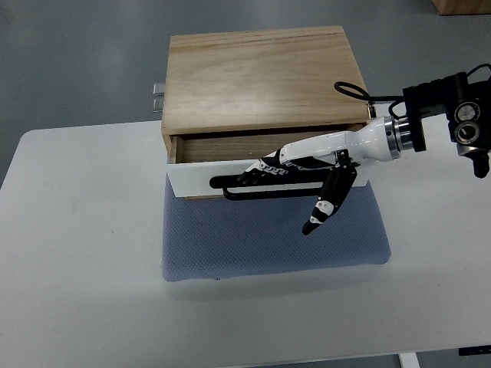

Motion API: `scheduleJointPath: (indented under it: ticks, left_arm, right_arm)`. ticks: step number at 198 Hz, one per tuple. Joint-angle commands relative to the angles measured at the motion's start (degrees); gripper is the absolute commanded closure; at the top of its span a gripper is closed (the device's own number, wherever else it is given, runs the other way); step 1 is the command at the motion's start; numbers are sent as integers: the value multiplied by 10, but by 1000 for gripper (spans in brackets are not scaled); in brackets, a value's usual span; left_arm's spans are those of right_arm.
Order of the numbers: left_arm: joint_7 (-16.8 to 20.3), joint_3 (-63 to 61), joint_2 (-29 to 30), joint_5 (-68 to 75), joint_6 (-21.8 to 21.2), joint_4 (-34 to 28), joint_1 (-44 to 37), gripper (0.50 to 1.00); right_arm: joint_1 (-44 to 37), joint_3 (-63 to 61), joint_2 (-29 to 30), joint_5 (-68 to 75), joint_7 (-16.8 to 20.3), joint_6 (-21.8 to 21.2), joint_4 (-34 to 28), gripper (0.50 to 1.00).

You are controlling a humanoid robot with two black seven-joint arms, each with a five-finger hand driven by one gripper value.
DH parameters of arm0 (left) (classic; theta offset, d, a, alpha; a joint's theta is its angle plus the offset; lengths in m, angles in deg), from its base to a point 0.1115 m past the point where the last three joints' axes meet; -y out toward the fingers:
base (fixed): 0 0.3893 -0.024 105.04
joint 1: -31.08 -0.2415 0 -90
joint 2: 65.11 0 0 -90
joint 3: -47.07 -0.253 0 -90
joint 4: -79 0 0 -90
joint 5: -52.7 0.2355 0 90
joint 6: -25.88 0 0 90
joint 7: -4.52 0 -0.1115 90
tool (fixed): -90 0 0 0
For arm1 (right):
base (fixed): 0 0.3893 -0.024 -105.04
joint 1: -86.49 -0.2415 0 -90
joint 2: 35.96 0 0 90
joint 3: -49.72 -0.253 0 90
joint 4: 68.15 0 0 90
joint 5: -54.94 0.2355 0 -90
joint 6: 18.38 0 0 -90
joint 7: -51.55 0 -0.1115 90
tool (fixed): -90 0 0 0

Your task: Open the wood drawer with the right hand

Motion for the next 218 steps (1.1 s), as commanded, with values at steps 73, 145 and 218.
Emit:
scheduleJointPath:
  ticks: [73,145,218]
  left_arm:
    - [0,0,0,0,0,0,0,500]
    - [0,0,0,0,0,0,0,500]
    - [0,0,0,0,0,0,0,500]
  right_arm:
    - [2,-113,-97,45,2,-86,-19,548]
    - [122,-259,-146,301,-19,-86,127,548]
    - [238,-260,-43,592,4,32,328,548]
